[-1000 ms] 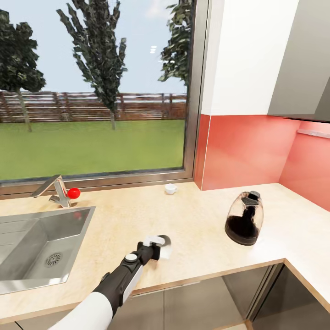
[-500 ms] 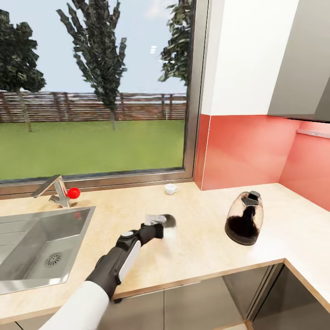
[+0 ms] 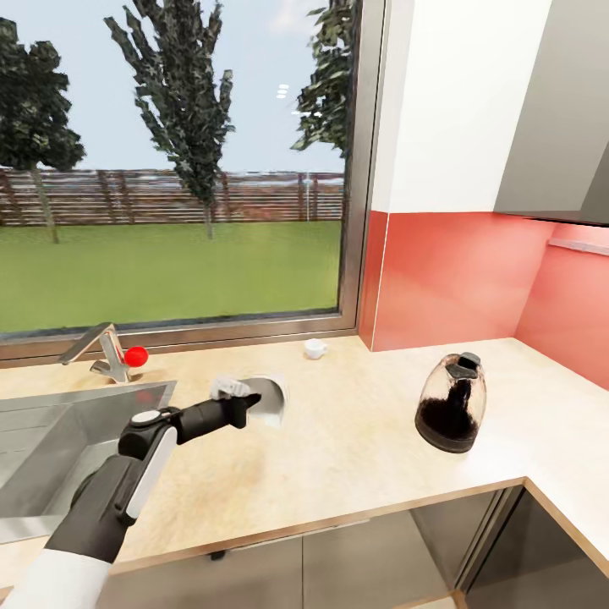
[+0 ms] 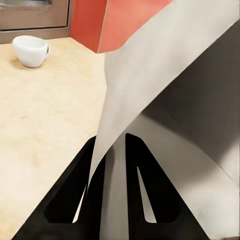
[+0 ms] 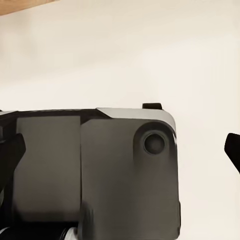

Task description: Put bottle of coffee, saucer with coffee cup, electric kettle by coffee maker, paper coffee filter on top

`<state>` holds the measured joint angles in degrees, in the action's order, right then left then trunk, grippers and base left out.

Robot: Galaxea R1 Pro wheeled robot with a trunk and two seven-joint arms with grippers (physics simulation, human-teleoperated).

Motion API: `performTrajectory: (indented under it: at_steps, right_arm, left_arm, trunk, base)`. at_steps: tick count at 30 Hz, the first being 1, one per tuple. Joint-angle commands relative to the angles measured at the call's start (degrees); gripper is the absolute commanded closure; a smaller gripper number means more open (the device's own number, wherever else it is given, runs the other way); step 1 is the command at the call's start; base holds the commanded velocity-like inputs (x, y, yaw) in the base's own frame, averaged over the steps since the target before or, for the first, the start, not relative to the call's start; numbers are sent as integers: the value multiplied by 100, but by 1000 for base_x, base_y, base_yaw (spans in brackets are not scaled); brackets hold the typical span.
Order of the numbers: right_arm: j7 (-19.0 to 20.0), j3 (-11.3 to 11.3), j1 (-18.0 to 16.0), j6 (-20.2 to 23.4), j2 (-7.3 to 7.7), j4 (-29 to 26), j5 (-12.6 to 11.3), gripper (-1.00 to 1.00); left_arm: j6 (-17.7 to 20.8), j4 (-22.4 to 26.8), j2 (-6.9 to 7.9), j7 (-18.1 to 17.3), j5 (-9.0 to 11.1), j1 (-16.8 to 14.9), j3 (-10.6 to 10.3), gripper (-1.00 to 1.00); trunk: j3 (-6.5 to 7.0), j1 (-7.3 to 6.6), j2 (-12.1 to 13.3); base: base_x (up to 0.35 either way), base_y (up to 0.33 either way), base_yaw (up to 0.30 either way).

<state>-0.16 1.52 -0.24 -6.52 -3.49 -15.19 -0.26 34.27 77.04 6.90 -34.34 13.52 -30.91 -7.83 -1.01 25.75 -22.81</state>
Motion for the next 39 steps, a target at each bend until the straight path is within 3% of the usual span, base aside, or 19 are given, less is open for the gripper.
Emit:
performTrajectory:
  at_steps: [1, 14, 25, 39]
  right_arm:
    - [-2, 15, -2, -20, -3, 0, -2, -100]
    - [-10, 15, -2, -68, 7, -2, 2, -100]
    - [-10, 15, -2, -68, 24, 5, 1, -100]
    - [-10, 15, -2, -68, 17, 7, 0, -100]
  left_arm:
    - [20, 10, 25, -8, 34, 83, 54, 100]
    - [-11, 220, 48, -135, 37, 253, 154, 100]
    - [-26, 284, 48, -194, 37, 381, 167, 100]
    - [-26, 285, 48, -195, 37, 384, 175, 100]
  trunk:
    - [-10, 3, -11]
    - [-10, 3, -11]
    - [74, 3, -11]
    - [139, 3, -11]
  base:
    - [0, 0, 0]
    - [-3, 0, 0]
    - [-294, 139, 50]
    - [-277, 223, 229]
